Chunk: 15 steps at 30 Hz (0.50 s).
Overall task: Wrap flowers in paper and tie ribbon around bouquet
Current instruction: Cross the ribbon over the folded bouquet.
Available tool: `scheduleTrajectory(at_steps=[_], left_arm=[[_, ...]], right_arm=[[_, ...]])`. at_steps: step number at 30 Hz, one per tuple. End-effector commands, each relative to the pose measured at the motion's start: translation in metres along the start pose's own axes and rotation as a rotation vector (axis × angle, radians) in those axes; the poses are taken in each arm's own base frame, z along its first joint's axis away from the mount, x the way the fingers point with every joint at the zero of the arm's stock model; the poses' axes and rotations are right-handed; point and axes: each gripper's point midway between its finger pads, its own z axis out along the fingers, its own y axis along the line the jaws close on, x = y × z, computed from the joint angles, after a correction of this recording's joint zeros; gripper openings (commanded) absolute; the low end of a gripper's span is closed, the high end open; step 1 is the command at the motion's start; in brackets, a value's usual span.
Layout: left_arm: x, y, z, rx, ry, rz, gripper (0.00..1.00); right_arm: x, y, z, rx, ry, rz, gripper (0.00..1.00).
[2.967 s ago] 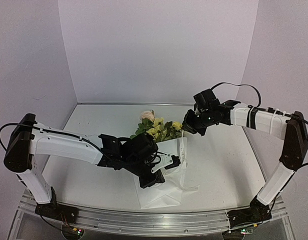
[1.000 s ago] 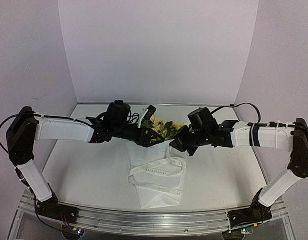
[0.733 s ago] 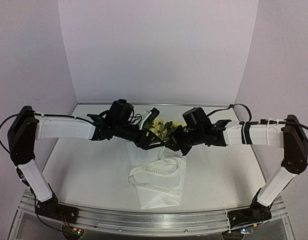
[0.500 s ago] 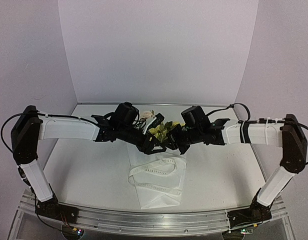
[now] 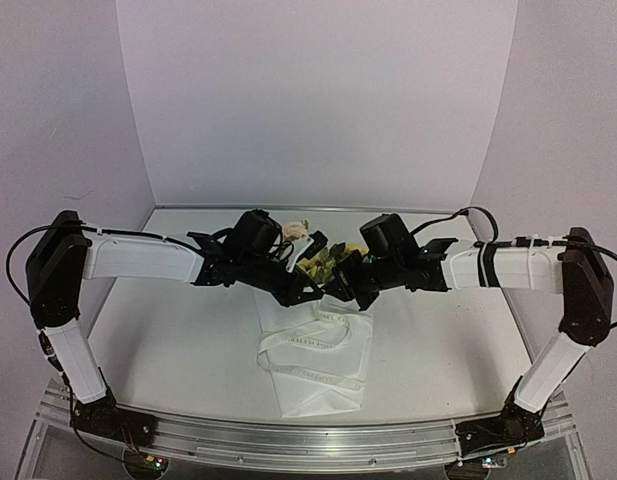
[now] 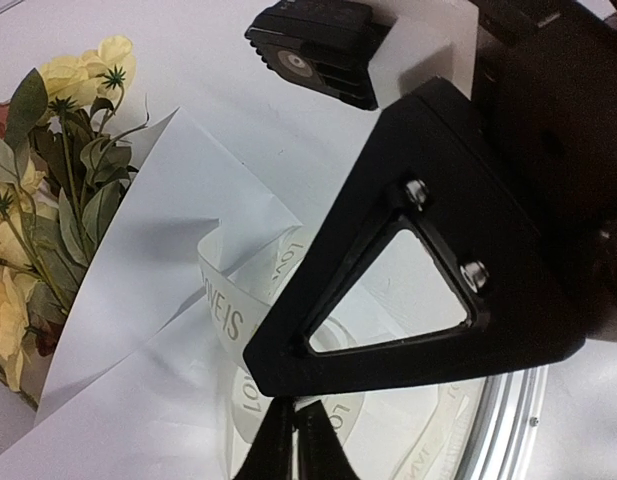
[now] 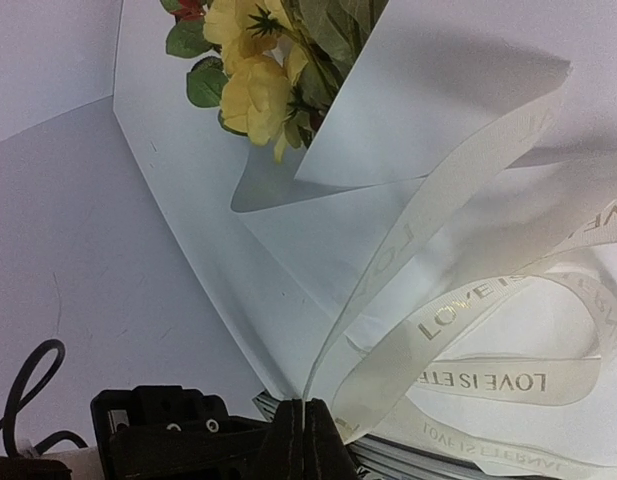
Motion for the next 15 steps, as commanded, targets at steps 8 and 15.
scheduleTrajectory(at_steps=[8, 15], left_arm=[[-0.012, -0.011, -0.001, 0.042, -0.033, 0.077, 0.0], [-0.006, -0.024, -0.008, 0.109, 0.03, 0.086, 0.0]], right_arm=[[0.0, 0.001, -0.045, 0.001, -0.069, -0.361, 0.6], [-0.03, -0.068, -0.068, 0.263, -0.173, -0.785, 0.56]])
